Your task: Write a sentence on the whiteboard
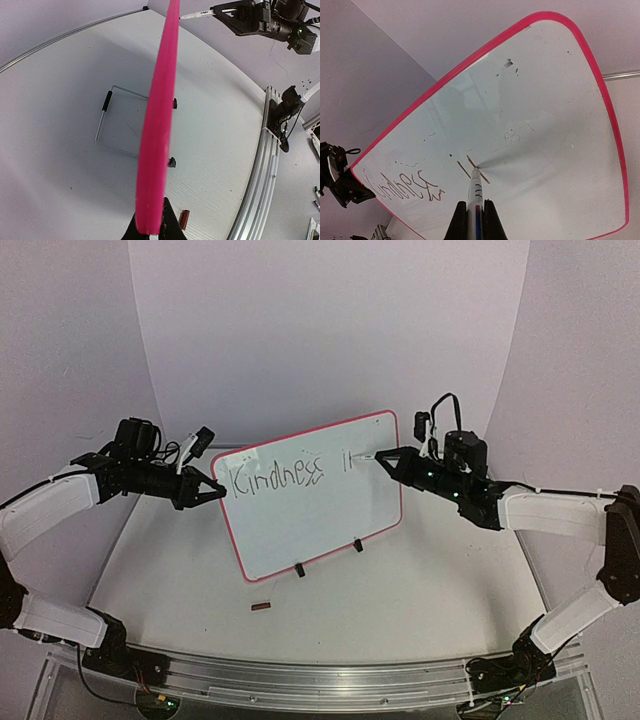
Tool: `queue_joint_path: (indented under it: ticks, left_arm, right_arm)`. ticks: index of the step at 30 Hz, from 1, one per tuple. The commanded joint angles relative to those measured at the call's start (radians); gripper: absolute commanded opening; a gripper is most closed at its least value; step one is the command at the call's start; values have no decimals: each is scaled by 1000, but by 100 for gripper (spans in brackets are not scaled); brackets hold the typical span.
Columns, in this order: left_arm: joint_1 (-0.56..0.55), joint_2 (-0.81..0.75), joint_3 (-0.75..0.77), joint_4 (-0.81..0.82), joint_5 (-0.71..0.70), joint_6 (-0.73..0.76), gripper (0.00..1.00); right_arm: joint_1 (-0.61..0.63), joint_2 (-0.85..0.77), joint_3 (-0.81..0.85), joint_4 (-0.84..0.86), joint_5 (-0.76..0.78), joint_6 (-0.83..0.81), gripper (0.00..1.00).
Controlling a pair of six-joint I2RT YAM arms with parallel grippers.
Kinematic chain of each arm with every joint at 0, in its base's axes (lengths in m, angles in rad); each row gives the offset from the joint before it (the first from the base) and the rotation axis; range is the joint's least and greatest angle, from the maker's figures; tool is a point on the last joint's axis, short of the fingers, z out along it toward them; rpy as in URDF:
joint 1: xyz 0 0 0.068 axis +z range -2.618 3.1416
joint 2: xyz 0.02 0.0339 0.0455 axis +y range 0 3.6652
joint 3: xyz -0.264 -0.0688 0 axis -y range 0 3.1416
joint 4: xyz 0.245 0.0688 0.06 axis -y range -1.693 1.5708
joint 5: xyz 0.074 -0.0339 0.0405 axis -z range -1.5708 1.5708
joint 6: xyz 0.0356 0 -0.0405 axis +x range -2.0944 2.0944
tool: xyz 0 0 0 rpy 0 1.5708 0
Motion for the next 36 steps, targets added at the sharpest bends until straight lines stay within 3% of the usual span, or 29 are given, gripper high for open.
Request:
queue_joint_path:
  ticks: [1,36]
  left_arm:
    - [-17,38,1,-35,-77,52,0]
    - [-17,34,-1,-37,-76,52,0]
  right_arm:
    - [-6,-18,49,27,6,-17,0]
    - [-16,-50,-15,24,71,-17,0]
